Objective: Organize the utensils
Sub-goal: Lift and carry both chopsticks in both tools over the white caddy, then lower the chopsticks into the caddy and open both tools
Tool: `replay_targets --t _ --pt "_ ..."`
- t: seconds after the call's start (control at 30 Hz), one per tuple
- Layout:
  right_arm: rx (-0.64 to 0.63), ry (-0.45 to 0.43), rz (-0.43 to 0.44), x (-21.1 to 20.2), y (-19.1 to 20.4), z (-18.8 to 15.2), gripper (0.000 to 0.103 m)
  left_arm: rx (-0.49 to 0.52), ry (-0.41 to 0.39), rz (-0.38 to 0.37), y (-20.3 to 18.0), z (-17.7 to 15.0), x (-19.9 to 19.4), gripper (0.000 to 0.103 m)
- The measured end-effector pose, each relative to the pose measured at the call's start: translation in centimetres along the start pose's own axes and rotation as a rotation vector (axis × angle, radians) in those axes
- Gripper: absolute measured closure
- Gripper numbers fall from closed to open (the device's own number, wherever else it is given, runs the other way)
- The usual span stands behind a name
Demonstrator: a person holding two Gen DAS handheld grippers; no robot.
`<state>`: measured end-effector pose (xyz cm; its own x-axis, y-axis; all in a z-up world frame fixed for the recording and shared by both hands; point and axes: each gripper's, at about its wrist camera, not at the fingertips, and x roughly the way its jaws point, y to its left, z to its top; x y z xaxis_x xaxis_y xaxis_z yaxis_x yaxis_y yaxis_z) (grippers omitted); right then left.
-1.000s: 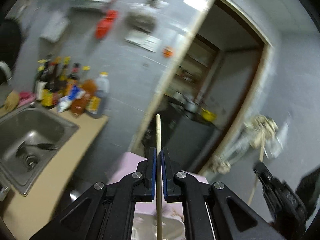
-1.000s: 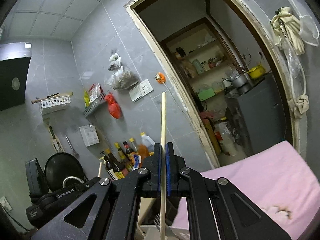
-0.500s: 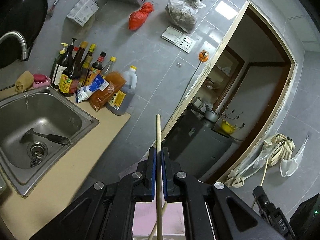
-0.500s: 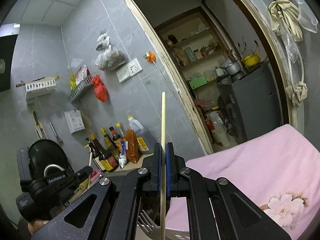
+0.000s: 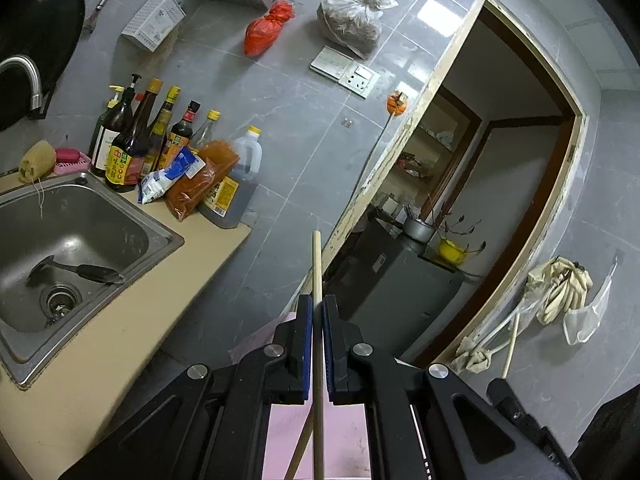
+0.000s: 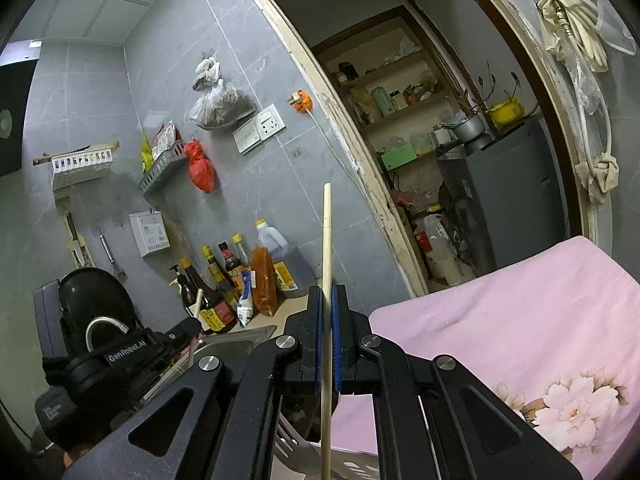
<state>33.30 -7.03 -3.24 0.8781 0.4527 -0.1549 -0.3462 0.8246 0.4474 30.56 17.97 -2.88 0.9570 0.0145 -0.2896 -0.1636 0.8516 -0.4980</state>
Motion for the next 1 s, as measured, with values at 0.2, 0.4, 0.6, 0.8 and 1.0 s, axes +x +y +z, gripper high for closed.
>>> replay_targets --t 0.2,0.4,0.6,0.8,1.0 --pt "0.016 -0.001 0.004 -0.2 -0.3 -0.1 0.099 0.037 0.001 -0.002 -0.4 -0.6 0.0 0.098" --pt "0.014 0.001 0.005 -0.2 -0.4 -0.1 0.099 0.046 0.008 -0.004 -0.5 -0.7 0.0 0.098" --pt "0.016 0.005 0.003 -0.4 -0.4 -0.2 0.099 0.089 0.020 -0.007 -0.9 -0.9 -0.5 0.098" --pt "-0.014 0.022 -0.002 -0.8 0.1 -0.4 0.099 0.160 0.013 -0.006 -1.6 -1.4 -1.6 0.098" --pt "-0.041 0.044 -0.016 -1.7 0.5 -0.4 0.098 0.158 0.047 -0.007 -1.1 -1.5 -2.1 0.098"
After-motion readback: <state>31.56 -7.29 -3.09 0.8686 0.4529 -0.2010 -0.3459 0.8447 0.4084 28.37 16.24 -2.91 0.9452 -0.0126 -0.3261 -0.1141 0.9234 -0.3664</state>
